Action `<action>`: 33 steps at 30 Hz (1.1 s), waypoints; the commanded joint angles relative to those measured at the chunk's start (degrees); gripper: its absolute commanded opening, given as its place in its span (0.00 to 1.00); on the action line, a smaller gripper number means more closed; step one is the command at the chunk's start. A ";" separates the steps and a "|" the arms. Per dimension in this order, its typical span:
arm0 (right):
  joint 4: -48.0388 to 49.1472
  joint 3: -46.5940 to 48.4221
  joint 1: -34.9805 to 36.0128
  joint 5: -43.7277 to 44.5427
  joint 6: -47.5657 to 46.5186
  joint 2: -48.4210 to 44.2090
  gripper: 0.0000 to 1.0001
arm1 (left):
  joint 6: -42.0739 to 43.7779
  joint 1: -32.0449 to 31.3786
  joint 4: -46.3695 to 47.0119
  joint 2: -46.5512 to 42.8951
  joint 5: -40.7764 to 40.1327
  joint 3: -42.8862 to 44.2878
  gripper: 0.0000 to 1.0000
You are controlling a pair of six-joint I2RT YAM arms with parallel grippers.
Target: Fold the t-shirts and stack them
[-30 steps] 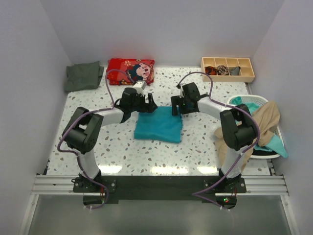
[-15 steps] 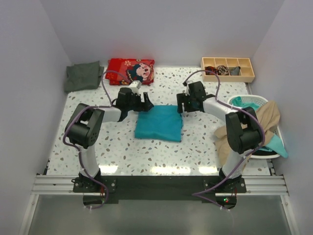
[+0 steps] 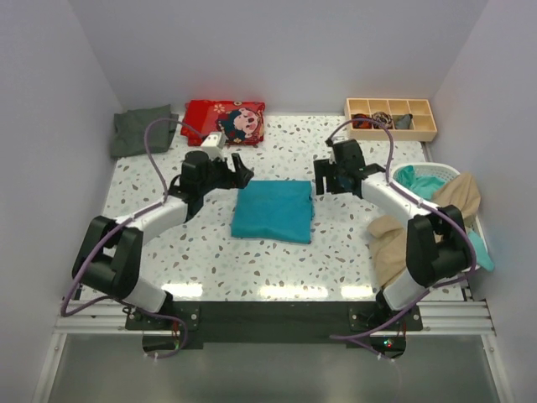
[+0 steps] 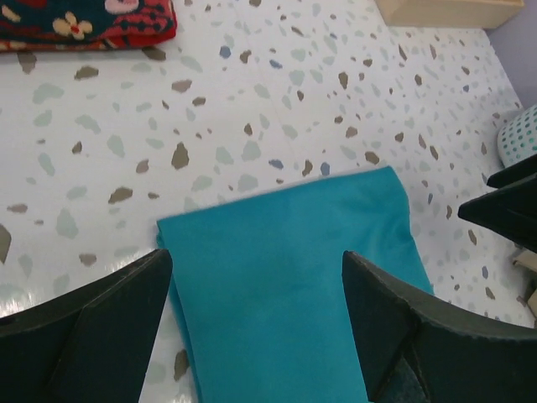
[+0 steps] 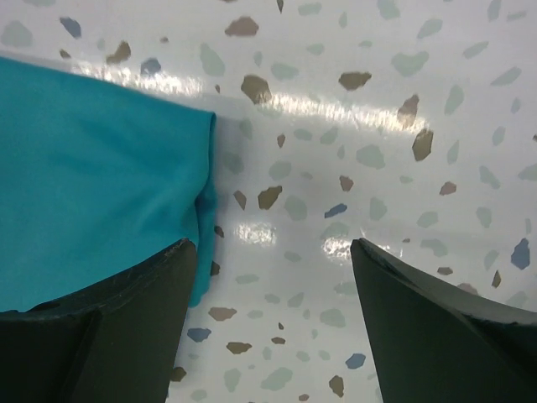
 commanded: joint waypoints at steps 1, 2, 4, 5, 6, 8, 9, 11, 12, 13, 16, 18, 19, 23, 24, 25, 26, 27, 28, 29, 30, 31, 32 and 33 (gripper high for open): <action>-1.72 -3.46 1.93 -2.81 1.91 -2.51 0.78 | -1.61 -1.47 -0.37 -5.15 -0.28 -7.83 0.88; -1.98 -3.47 2.37 -3.60 2.00 -2.86 0.78 | -1.96 -2.18 -0.28 -5.86 0.24 -8.71 0.87; -2.51 -3.55 4.47 -4.58 2.61 -3.91 0.78 | -2.84 -4.28 -0.81 -7.53 1.48 -10.56 0.87; -2.86 -3.38 5.27 -6.41 2.70 -4.18 0.77 | -3.28 -4.99 -1.33 -7.98 1.83 -11.00 0.87; -3.04 -3.38 5.98 -7.55 3.05 -4.96 0.77 | -4.41 -5.69 -0.99 -8.33 3.14 -12.22 0.87; -2.52 -3.73 8.35 -9.58 4.28 -5.85 0.77 | -5.91 -7.45 -0.03 -8.94 4.20 -13.28 0.87; -1.73 -4.08 9.75 -10.72 4.63 -6.46 0.77 | -6.35 -8.41 0.15 -8.95 4.81 -13.98 0.86; -1.20 -4.17 10.90 -12.31 6.48 -6.73 0.77 | -7.23 -9.21 0.85 -9.03 4.99 -14.69 0.86; -0.41 -4.52 11.69 -12.83 6.92 -6.82 0.77 | -7.50 -9.74 0.95 -9.03 5.08 -15.13 0.86; -0.32 -4.52 12.13 -13.19 7.53 -6.38 0.77 | -7.76 -10.00 1.03 -9.03 5.08 -15.31 0.86; 0.21 -5.31 13.28 -13.63 8.15 -5.50 0.77 | -8.99 -10.79 2.27 -9.03 5.96 -16.98 0.86; 0.39 -6.19 13.98 -13.98 8.24 -5.50 0.77 | -9.08 -11.32 1.65 -9.21 5.70 -18.55 0.86; 0.56 -6.63 14.07 -14.33 8.41 -5.41 0.77 | -9.08 -11.41 1.48 -9.38 5.35 -19.34 0.86; 2.05 -8.83 14.42 -17.23 9.38 -4.63 0.77 | -8.30 -11.41 0.69 -9.12 3.77 -23.04 0.86; 2.32 -9.35 14.59 -17.41 9.56 -4.45 0.77 | -8.12 -11.41 0.60 -8.77 3.16 -23.74 0.86; 2.41 -9.62 14.77 -17.24 9.99 -4.27 0.77 | -7.94 -11.41 0.60 -8.16 2.89 -24.01 0.86; 2.32 -9.71 14.77 -16.97 10.09 -4.01 0.77 | -7.77 -11.41 0.77 -7.81 2.62 -24.71 0.86; 1.54 -9.53 14.86 -16.19 10.17 -3.57 0.77 | -7.68 -11.41 1.12 -7.54 2.19 -24.98 0.86; 1.18 -9.44 14.86 -15.92 10.35 -3.22 0.77 | -7.68 -11.41 1.47 -7.11 2.10 -25.24 0.86; 0.92 -9.36 14.95 -16.09 10.18 -3.04 0.77 | -7.68 -11.41 1.65 -7.27 1.92 -25.24 0.86; 1.26 -9.27 15.03 -16.44 10.00 -3.39 0.77 | -7.76 -11.41 1.82 -7.54 2.01 -25.15 0.86; 1.61 -9.36 15.21 -17.14 10.09 -3.74 0.77 | -7.77 -11.41 2.09 -8.58 2.01 -25.07 0.86; 1.96 -9.36 15.39 -17.49 10.09 -4.35 0.77 | -7.59 -11.41 1.74 -9.38 1.92 -24.89 0.86; 2.75 -9.18 15.56 -18.02 10.17 -4.88 0.77 | -7.50 -11.50 1.48 -10.34 1.66 -24.19 0.86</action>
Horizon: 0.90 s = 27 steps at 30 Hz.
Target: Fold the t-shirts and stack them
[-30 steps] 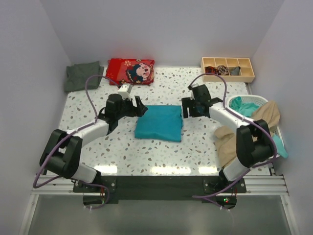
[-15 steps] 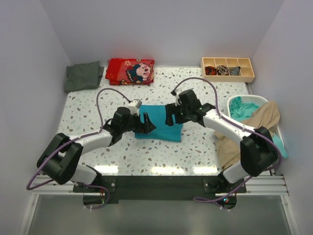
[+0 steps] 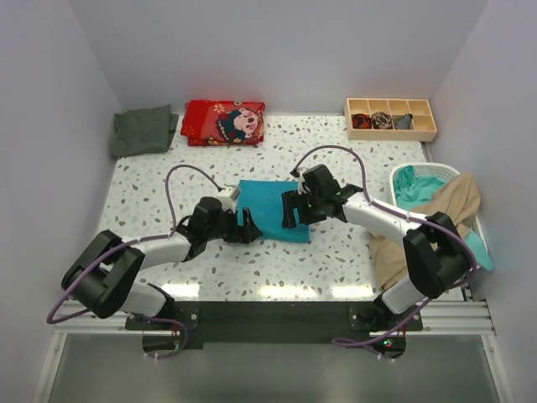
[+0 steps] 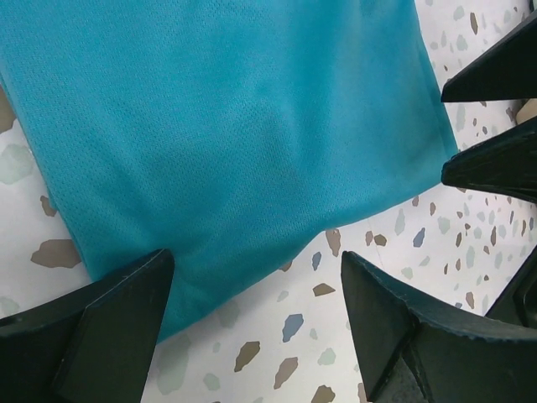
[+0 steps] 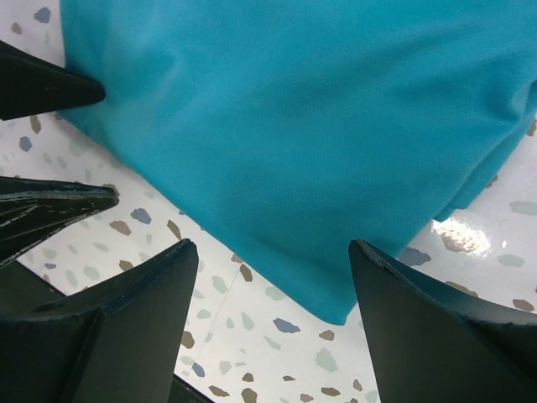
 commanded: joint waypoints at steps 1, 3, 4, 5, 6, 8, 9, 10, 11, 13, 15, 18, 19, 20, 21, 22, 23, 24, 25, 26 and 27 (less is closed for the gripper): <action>2.98 0.57 0.94 -3.53 1.02 -2.63 0.77 | 0.58 -0.22 -0.29 -4.18 -2.23 0.51 0.86; 3.33 1.62 1.29 -4.50 1.19 -2.81 0.77 | 1.29 -0.22 -2.75 -6.21 -3.81 2.27 0.86; 3.76 1.89 1.47 -5.11 1.45 -2.81 0.77 | 1.46 -0.22 -3.46 -8.57 -4.43 2.79 0.86; 4.38 1.97 1.73 -6.34 1.72 -2.64 0.77 | 1.55 -0.31 -4.59 -9.81 -5.13 3.58 0.86; 5.86 2.15 1.82 -7.40 2.07 -2.29 0.77 | 1.47 -0.31 -5.13 -11.04 -6.88 3.94 0.86; 7.28 2.41 2.26 -9.59 3.21 -0.88 0.77 | 1.03 -0.31 -6.79 -15.43 -9.43 4.29 0.86; 8.50 2.68 2.96 -10.13 3.39 -0.27 0.77 | 0.94 -0.31 -7.50 -16.93 -12.58 4.21 0.87; 9.04 3.03 3.22 -10.83 3.74 0.34 0.77 | 0.85 -0.22 -8.11 -19.73 -14.17 4.29 0.87; 9.74 3.03 3.75 -11.09 4.00 1.83 0.77 | 1.02 -0.31 -9.08 -20.89 -15.15 4.21 0.87; 12.11 3.38 4.89 -12.67 4.70 3.51 0.77 | 1.38 -0.22 -10.14 -23.08 -19.01 4.29 0.87; 13.95 4.17 6.47 -13.47 5.15 6.14 0.77 | 1.73 -0.22 -11.54 -23.53 -20.42 4.56 0.87; 14.40 5.92 8.14 -13.65 5.24 9.39 0.77 | 1.64 -0.31 -12.43 -23.80 -20.61 4.21 0.87; 14.67 6.10 8.41 -13.21 5.50 9.84 0.77 | 1.55 -0.31 -12.60 -23.80 -20.78 4.12 0.87; 14.93 6.11 8.67 -12.95 5.67 10.37 0.77 | 1.47 -0.22 -12.69 -23.80 -20.78 4.03 0.87; 15.11 6.02 8.68 -12.77 6.02 11.15 0.77 | 1.47 -0.22 -12.87 -23.80 -20.87 3.86 0.87; 14.93 5.93 8.59 -12.16 6.03 11.42 0.77 | 1.47 -0.22 -13.13 -23.97 -21.13 3.94 0.87; 14.58 5.93 8.76 -11.80 6.11 11.69 0.77 | 1.47 -0.22 -13.22 -23.97 -21.39 3.77 0.87; 13.80 5.84 8.85 -11.63 5.68 11.43 0.77 | 1.38 -0.22 -13.31 -23.97 -21.66 3.68 0.87; 13.27 5.84 8.85 -10.41 5.33 10.99 0.77 | 1.38 -0.22 -13.48 -23.89 -21.75 3.68 0.87; 12.39 6.10 9.46 -8.57 4.80 10.20 0.76 | 1.29 -0.22 -13.57 -23.80 -21.92 3.77 0.88; 9.95 6.45 9.81 -7.16 3.14 8.19 0.77 | 1.38 -0.22 -13.66 -23.36 -22.10 3.77 0.89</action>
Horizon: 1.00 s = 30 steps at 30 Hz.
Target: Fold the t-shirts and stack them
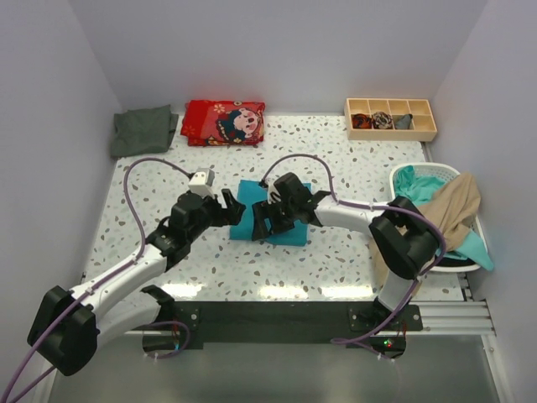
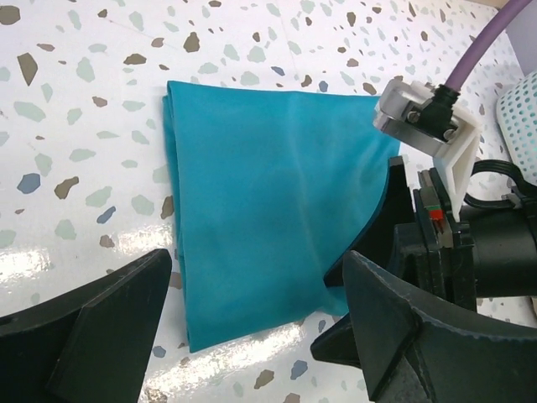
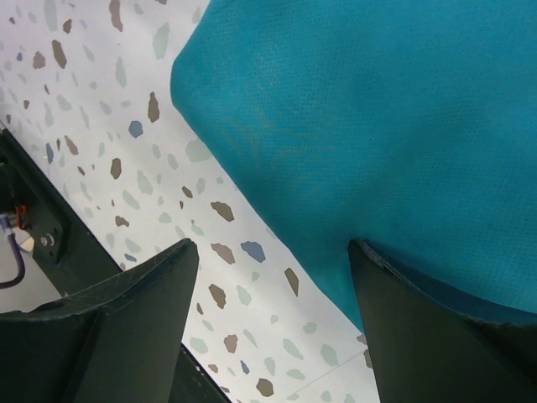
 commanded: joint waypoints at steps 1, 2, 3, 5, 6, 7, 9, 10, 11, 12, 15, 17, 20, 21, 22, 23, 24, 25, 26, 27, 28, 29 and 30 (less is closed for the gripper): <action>-3.32 2.94 1.10 6.18 -2.51 -4.78 0.77 | 0.96 -0.27 -0.43 0.42 -2.34 0.66 0.90; -4.46 3.46 1.10 7.25 -3.13 -6.10 0.77 | 1.05 -0.18 -0.52 0.86 -3.04 0.58 0.93; -6.30 3.56 1.10 8.39 -4.26 -7.42 0.77 | 1.14 -0.18 -0.44 2.08 -3.48 0.66 0.95; -9.20 3.64 1.10 13.55 -5.41 -11.55 0.78 | 1.75 -0.18 -0.35 4.80 -3.92 0.93 0.99; -10.26 3.73 1.01 15.85 -6.55 -12.87 0.79 | 1.93 -0.18 0.00 5.95 -3.58 1.19 1.00; -11.40 3.65 1.10 17.87 -7.17 -15.32 0.79 | 2.63 -0.18 0.44 7.09 -2.62 1.54 1.00; -14.22 3.30 1.01 23.41 -8.32 -17.61 0.81 | 2.98 -0.18 1.40 10.34 -1.64 2.15 1.00; -14.84 2.60 1.10 25.43 -8.58 -19.63 0.81 | 3.16 -0.18 1.85 11.22 -1.03 2.24 1.00; -15.45 2.07 1.10 29.80 -8.93 -20.86 0.82 | 3.33 -0.18 2.63 12.45 -0.42 2.24 1.00; -15.72 1.54 1.01 31.85 -9.11 -21.66 0.82 | 3.51 -0.18 3.95 12.90 0.11 2.07 1.00; -16.95 0.13 0.75 38.88 -9.63 -23.69 0.86 | 3.77 -0.18 5.27 14.39 0.03 1.98 1.00; -17.48 -1.19 -0.39 40.56 -9.72 -23.95 0.89 | 4.12 -0.18 5.80 16.32 -0.84 2.42 1.00; -17.04 -2.68 -2.68 39.60 -9.46 -24.13 0.89 | 5.44 -0.09 7.99 18.69 0.29 2.69 1.00; -16.78 -3.12 -3.03 38.99 -9.55 -24.30 0.89 | 5.71 0.08 10.96 19.31 1.25 2.08 1.00; -16.43 -3.82 -3.90 38.46 -9.55 -24.30 0.89 | 5.71 0.69 12.29 20.01 3.44 2.07 1.00; -16.25 -4.00 -4.43 38.02 -9.46 -24.22 0.89 | 5.53 1.05 13.44 21.67 4.15 1.98 1.00; -16.16 -4.18 -5.05 37.58 -9.37 -24.39 0.89 | 5.53 1.31 15.97 22.56 4.34 1.89 1.00; -16.08 -4.61 -6.01 36.36 -9.37 -24.39 0.89 | 5.53 2.27 17.22 23.53 6.16 1.81 1.00; -15.90 -4.79 -6.54 36.00 -9.55 -24.65 0.89 | 5.45 2.98 18.54 25.45 7.31 1.63 1.00; -15.81 -5.05 -6.98 35.74 -9.46 -25.09 0.89 | 5.27 3.77 21.25 26.25 8.98 1.72 1.00; -15.72 -5.41 -7.94 35.12 -9.46 -25.44 0.89 | 5.10 5.43 22.67 27.22 12.39 1.72 1.00; -15.72 -5.67 -8.39 35.03 -9.63 -25.62 0.89 | 4.83 6.06 23.72 28.79 13.81 1.80 1.00; -15.64 -5.93 -8.83 34.94 -9.72 -25.97 0.89 | 4.74 6.67 25.30 29.59 15.66 2.07 0.98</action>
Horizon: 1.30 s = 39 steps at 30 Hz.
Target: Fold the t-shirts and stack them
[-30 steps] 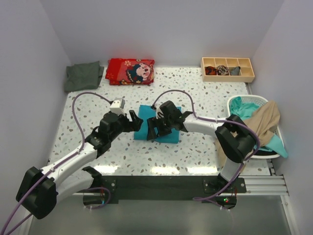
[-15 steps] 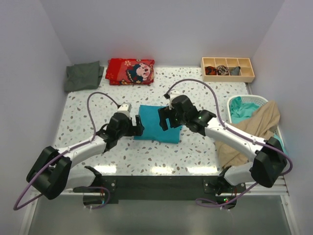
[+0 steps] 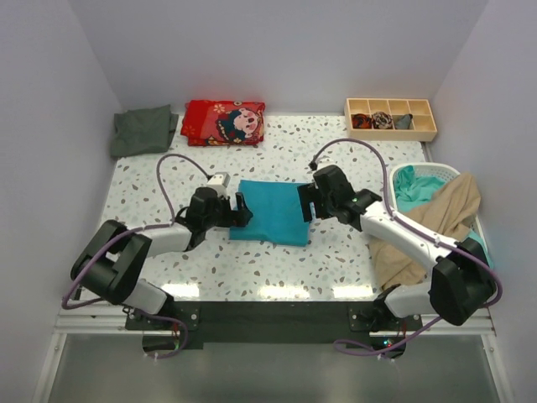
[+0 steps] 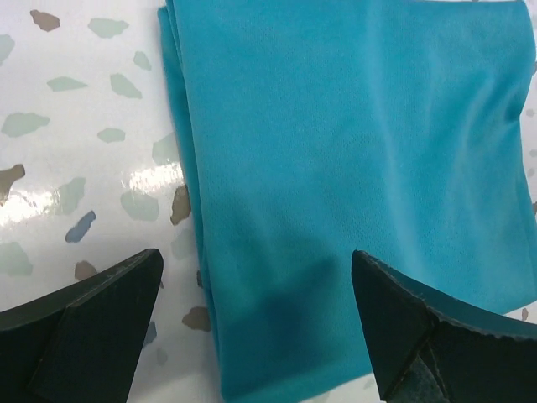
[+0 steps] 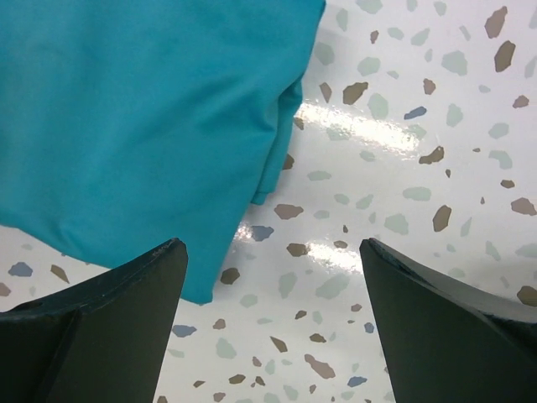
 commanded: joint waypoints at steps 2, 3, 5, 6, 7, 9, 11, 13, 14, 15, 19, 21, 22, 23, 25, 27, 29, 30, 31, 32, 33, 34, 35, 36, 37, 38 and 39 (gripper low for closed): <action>0.76 -0.95 -2.69 -0.42 -1.44 -2.96 0.89 | 0.44 3.86 13.03 5.14 13.15 1.61 0.94; 0.67 -1.04 -2.96 -0.33 -1.62 -3.14 0.89 | 0.52 3.86 13.39 6.03 14.73 2.31 0.89; 0.76 -1.30 -3.57 -0.51 -1.97 -3.14 0.89 | 0.09 3.86 14.18 9.36 18.95 3.10 0.84; 0.67 -1.22 -3.58 -0.51 -1.97 -3.14 0.89 | -0.87 3.86 15.32 10.59 20.79 3.19 0.79; 0.67 -1.22 -3.84 -0.51 -1.97 -2.96 0.89 | -1.49 3.86 16.37 12.95 23.77 3.19 0.78; 0.67 -1.31 -3.93 -0.51 -1.97 -2.79 0.89 | -3.77 3.69 20.50 15.78 27.12 3.28 0.73; 0.76 -1.39 -3.93 -0.34 -2.06 -2.70 0.90 | -5.45 3.51 24.01 19.82 30.82 3.46 0.69; 0.58 -1.39 -3.93 -0.07 -1.97 -2.79 0.90 | -7.38 2.90 26.65 22.89 32.14 3.63 0.49; 0.58 -1.57 -4.01 -0.07 -2.14 -2.87 0.90 | -8.00 2.72 28.23 24.04 32.50 3.89 0.42; 0.58 -1.57 -4.19 0.10 -2.23 -2.79 0.90 | -9.05 2.63 28.77 25.18 33.11 5.37 0.28; 0.05 -1.48 -4.37 0.46 -2.50 -2.79 0.90 | -11.60 2.54 31.15 30.19 34.52 10.21 0.00; -0.12 -1.48 -4.54 0.63 -2.76 -2.79 0.90 | -12.13 2.46 30.80 30.64 34.44 13.54 0.00; -0.12 -1.48 -4.63 0.72 -2.67 -2.70 0.90 | -11.96 2.63 29.84 30.47 34.44 14.96 0.00; -0.21 -1.48 -4.63 0.81 -2.76 -2.79 0.90 | -11.61 2.72 27.57 30.29 34.35 16.45 0.00; -0.30 -1.48 -4.89 0.90 -2.85 -2.52 0.90 | -10.21 3.07 25.62 28.72 33.91 20.23 0.00; -0.12 -1.74 -5.07 0.81 -2.94 -2.35 0.90 | -6.53 3.77 19.22 27.66 33.47 25.32 0.00; -0.12 -1.83 -5.16 0.64 -2.85 -1.73 0.90 | -3.45 4.39 11.87 25.99 33.12 30.84 0.00; -0.04 -1.92 -5.42 0.72 -2.94 -1.65 0.90 | 0.57 4.82 8.94 25.55 32.68 32.70 0.00; 0.31 -2.01 -5.42 0.63 -3.02 -1.21 0.90 | 2.87 5.09 5.69 24.76 30.76 34.72 0.00; 0.32 -2.01 -5.51 0.55 -3.20 -0.94 0.90 | 5.16 5.27 -0.69 24.41 29.44 38.49 0.00; 0.40 -1.83 -5.68 0.46 -3.29 -0.68 0.90 | 8.66 5.88 -2.93 24.23 28.47 40.09 0.00; 0.49 -1.75 -5.86 0.46 -3.29 -0.16 0.90 | 10.18 6.41 -4.87 24.23 28.11 41.76 0.00; 0.58 -1.66 -5.95 0.28 -3.55 0.11 0.90 | 11.84 6.93 -9.32 24.31 27.67 45.26 0.00; 0.58 -1.40 -6.04 0.28 -3.73 0.37 0.90 | 15.43 7.81 -11.63 24.40 27.23 46.94 0.00; 0.41 -1.13 -6.12 0.28 -3.99 0.73 0.90 | 17.20 8.17 -14.00 24.84 26.10 48.79 0.00; 0.58 -1.22 -6.12 0.19 -4.08 1.08 0.90 | 19.05 8.52 -18.11 24.93 25.56 51.94 0.00; 0.67 -1.22 -6.47 0.19 -4.25 1.17 0.90 | 21.94 9.39 -20.24 25.28 24.95 53.62 0.00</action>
